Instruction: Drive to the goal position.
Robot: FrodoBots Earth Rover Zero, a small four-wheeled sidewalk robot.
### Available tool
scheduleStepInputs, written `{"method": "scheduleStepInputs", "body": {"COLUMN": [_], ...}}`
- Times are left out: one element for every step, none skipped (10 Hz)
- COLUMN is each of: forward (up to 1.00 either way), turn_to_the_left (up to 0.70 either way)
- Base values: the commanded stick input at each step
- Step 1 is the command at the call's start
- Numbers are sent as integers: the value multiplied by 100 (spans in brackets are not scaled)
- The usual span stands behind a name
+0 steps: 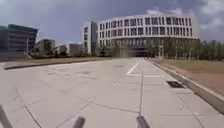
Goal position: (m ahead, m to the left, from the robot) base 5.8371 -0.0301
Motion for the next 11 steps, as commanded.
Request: {"method": "scheduleStepInputs", "body": {"forward": [70,70,70,70,70,70,70,70,70,70,70], "turn_to_the_left": [0,0,0,0,0,0,0,0,0,0,0]}}
